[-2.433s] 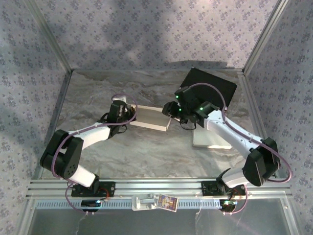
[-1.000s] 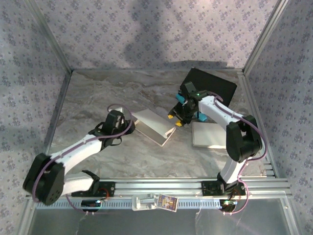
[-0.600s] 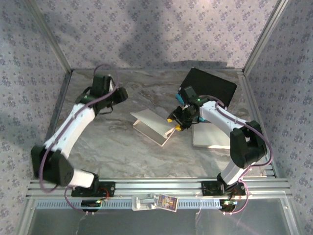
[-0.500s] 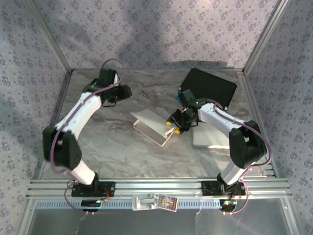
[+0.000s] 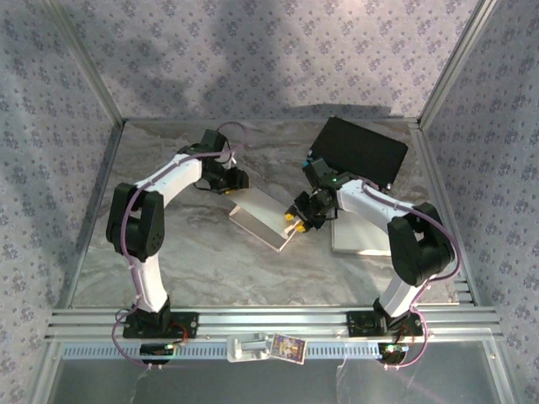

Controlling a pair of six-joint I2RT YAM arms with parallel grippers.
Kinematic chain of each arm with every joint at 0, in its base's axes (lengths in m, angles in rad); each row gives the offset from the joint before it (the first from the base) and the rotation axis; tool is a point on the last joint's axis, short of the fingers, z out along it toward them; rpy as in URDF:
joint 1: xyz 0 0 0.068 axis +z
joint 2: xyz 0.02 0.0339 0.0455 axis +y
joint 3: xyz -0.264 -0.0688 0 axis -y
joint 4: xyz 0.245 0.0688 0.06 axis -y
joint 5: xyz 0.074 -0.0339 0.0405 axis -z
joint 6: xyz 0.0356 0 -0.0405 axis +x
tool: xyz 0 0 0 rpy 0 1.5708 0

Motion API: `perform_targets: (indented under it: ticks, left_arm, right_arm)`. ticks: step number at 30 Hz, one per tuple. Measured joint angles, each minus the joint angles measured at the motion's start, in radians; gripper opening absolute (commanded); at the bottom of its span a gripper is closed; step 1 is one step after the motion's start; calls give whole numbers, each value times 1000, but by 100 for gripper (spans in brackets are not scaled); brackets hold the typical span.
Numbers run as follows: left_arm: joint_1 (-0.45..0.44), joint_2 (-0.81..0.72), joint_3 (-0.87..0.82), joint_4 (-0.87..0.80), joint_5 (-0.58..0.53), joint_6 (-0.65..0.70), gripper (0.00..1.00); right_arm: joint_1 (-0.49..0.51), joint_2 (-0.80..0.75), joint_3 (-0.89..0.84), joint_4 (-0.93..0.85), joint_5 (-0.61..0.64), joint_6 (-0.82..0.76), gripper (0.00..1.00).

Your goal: Fold the paper box

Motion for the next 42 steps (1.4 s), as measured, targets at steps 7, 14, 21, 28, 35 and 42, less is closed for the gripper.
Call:
perform_targets:
  ticks: [7, 14, 21, 28, 35, 42]
  left_arm:
    - [-7, -2, -72, 37, 15, -1, 33]
    - [-20, -51, -129, 61, -3, -2, 32]
    - [-35, -117, -223, 76, -54, -20, 37]
    - [-51, -177, -301, 86, -72, -43, 44]
    - [-52, -186, -335, 121, -58, -65, 43]
    - [-53, -191, -359, 154, -42, -84, 37]
  right_arm:
    - [-13, 29, 3, -2, 1, -23, 25]
    - [-38, 87, 73, -28, 1, -91, 21]
    - [-73, 189, 206, -108, 3, -222, 20]
    - [-77, 208, 252, -186, 4, -346, 22]
    - [-76, 212, 252, -205, 3, -409, 22]
    - [-71, 237, 249, -204, 4, -422, 20]
